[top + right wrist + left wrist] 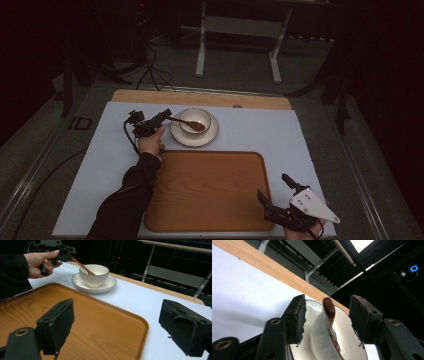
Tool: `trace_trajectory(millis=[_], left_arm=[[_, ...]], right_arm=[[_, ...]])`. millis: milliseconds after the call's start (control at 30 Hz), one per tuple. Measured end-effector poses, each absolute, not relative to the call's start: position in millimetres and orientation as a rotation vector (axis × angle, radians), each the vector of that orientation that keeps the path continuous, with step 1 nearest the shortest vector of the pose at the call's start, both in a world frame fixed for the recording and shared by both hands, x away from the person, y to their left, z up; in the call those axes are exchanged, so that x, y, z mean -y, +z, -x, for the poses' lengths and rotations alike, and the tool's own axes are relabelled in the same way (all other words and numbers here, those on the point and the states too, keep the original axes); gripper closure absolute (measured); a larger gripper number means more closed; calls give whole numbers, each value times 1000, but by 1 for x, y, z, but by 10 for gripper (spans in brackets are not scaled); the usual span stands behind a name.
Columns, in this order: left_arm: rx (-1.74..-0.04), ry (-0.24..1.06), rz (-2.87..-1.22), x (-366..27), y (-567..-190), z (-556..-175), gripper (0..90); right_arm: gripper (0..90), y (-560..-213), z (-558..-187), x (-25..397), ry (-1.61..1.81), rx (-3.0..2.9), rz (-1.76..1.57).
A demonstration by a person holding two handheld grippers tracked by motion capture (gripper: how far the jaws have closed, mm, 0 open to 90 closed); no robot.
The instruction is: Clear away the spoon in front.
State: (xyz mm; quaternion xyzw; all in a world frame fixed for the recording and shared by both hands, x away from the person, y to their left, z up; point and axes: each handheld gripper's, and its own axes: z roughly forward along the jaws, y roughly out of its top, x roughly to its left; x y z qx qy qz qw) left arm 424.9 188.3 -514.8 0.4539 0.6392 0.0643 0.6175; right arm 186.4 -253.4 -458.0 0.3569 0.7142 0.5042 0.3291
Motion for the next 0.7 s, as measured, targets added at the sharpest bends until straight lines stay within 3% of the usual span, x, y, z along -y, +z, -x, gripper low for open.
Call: trace_trajectory(millis=[700], left_arm=[[-1488,62,-892,-182,-525,-424,807]], right_arm=[[128,-459,-188,254,1320,-1883,-933]])
